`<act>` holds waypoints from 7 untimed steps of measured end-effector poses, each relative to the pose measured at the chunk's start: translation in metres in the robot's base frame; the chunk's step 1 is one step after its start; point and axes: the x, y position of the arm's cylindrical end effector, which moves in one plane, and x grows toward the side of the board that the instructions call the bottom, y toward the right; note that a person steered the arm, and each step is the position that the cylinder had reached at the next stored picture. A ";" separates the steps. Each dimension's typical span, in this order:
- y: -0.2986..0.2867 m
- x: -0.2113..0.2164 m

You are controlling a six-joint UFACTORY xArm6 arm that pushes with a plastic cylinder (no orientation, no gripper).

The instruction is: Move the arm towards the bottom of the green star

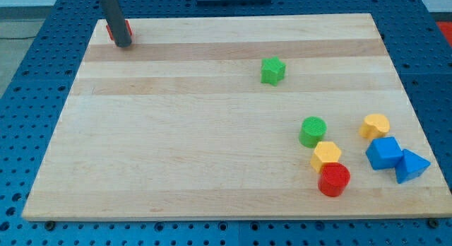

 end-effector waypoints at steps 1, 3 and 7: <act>-0.006 -0.009; -0.005 0.004; 0.226 0.143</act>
